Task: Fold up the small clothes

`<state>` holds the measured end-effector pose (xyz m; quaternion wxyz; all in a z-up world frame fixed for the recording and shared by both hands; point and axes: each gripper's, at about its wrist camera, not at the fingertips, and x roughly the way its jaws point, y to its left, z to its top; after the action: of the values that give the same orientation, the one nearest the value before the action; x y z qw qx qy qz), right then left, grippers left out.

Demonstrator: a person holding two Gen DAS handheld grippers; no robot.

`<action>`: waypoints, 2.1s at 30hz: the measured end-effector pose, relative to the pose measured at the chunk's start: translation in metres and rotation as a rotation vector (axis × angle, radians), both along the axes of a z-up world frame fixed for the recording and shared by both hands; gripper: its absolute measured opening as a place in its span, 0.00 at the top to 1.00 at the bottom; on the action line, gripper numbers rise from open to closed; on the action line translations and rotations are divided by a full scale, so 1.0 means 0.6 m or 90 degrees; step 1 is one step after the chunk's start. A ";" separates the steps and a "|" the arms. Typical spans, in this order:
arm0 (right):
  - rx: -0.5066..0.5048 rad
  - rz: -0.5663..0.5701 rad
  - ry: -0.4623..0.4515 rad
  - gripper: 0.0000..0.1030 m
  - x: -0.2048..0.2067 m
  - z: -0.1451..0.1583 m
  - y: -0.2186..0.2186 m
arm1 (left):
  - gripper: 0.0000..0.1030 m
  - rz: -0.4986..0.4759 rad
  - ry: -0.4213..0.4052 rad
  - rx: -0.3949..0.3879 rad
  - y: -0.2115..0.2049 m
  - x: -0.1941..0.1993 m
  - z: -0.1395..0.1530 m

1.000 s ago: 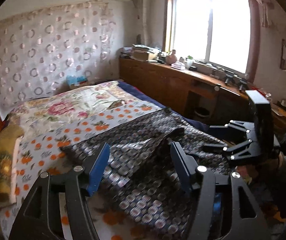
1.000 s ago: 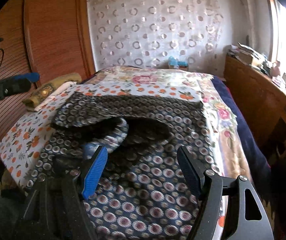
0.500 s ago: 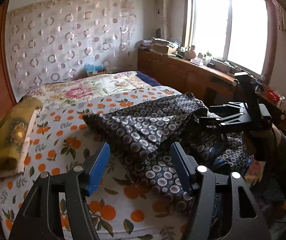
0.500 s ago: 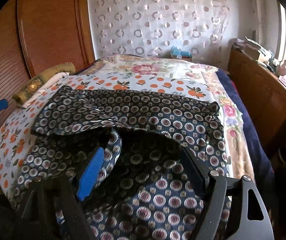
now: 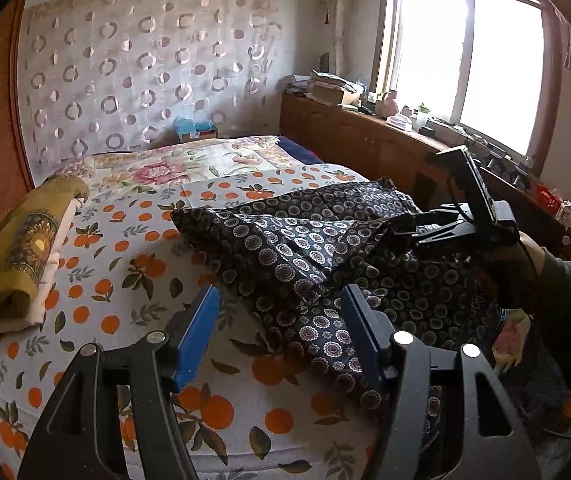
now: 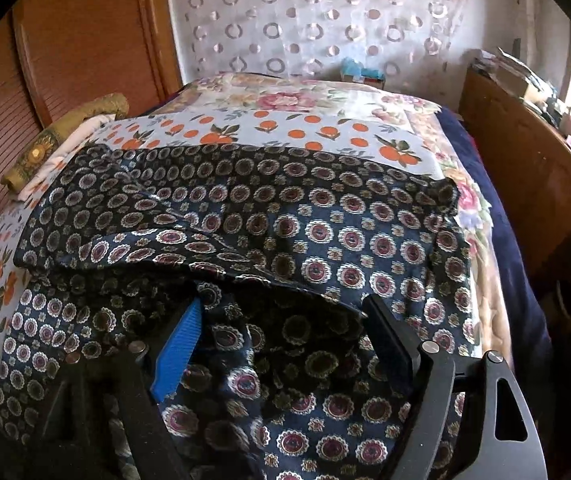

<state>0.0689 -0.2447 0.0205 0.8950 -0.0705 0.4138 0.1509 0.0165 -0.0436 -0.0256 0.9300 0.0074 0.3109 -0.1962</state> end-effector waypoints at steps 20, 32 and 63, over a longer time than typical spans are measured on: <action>0.032 0.034 -0.112 0.97 -0.130 0.055 -0.032 | 0.38 0.002 0.000 -0.007 0.000 -0.004 -0.004; -0.013 -0.065 -0.058 0.97 -0.208 0.021 -0.119 | 0.38 -0.010 -0.001 -0.014 -0.021 -0.008 -0.005; -0.083 0.196 -0.011 0.36 -0.124 -0.029 0.133 | 0.37 -0.010 0.016 -0.019 -0.026 -0.014 -0.026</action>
<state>-0.0058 -0.1648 0.0034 0.8584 -0.1919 0.3994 0.2586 0.0079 -0.0594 -0.0410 0.9245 -0.0068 0.3194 -0.2081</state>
